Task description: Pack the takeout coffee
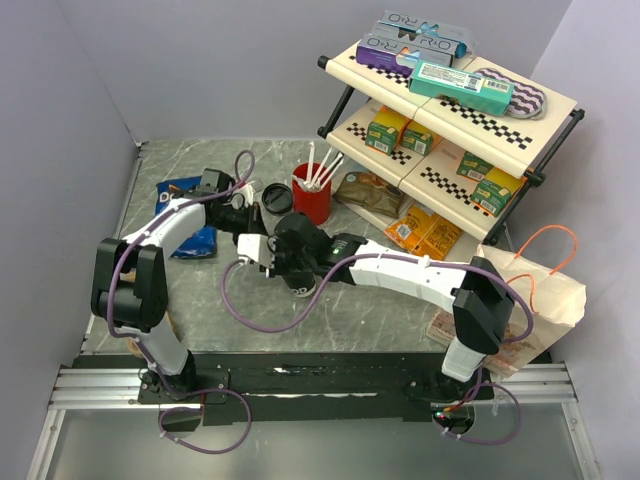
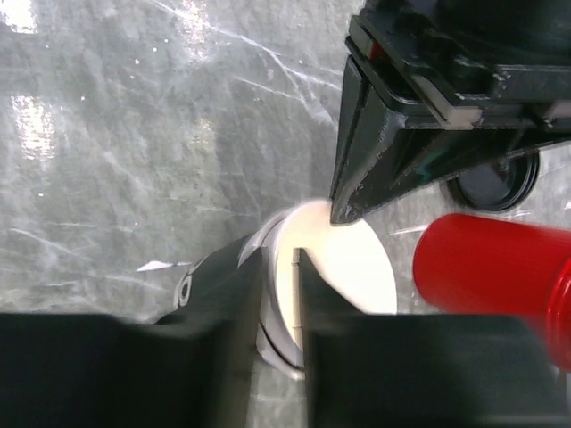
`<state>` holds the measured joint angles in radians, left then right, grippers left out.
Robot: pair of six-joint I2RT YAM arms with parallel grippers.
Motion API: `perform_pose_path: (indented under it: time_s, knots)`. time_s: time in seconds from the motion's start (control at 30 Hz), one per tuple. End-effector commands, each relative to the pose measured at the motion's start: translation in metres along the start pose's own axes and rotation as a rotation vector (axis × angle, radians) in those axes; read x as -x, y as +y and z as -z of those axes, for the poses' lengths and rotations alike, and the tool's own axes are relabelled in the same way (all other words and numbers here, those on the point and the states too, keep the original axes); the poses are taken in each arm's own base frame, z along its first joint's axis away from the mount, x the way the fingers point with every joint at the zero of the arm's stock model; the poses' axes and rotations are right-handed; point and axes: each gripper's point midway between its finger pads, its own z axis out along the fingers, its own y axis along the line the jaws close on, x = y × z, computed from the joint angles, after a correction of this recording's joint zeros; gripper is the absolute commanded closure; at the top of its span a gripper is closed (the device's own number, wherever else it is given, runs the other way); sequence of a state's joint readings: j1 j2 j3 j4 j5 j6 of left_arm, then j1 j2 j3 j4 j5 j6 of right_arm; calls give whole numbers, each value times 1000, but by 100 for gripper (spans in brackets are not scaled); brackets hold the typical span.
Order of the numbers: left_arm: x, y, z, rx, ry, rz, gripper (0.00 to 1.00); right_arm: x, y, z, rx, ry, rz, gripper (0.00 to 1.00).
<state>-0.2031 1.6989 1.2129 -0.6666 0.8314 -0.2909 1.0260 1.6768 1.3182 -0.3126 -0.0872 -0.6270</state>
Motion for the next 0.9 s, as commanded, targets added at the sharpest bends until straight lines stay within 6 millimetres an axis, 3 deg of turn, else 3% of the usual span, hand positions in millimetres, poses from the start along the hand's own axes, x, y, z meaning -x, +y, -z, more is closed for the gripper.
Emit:
perform_pose_path:
  time_s: [0.0, 0.1, 0.23, 0.37, 0.43, 0.6, 0.87]
  knots:
    - [21, -7, 22, 1, -76, -68, 99, 42, -23, 38, -32, -94, 19, 62]
    - [27, -10, 36, -40, -93, -64, 99, 56, -31, 76, 6, -184, -82, 45]
    - [32, -17, 49, -79, -83, -125, 99, 51, -48, 103, 64, -258, -447, 39]
    - [32, -20, 59, -69, -117, -161, 99, 23, -57, 96, 113, -252, -734, 37]
    - [30, -24, 63, -67, -137, -193, 99, 23, -57, 95, 144, -286, -831, 35]
    - [19, -30, 67, -88, -167, -247, 99, 24, -42, 90, 311, -317, -978, 33]
    - [12, -39, 74, -93, -224, -290, 99, 12, -38, 73, 343, -277, -1073, 32]
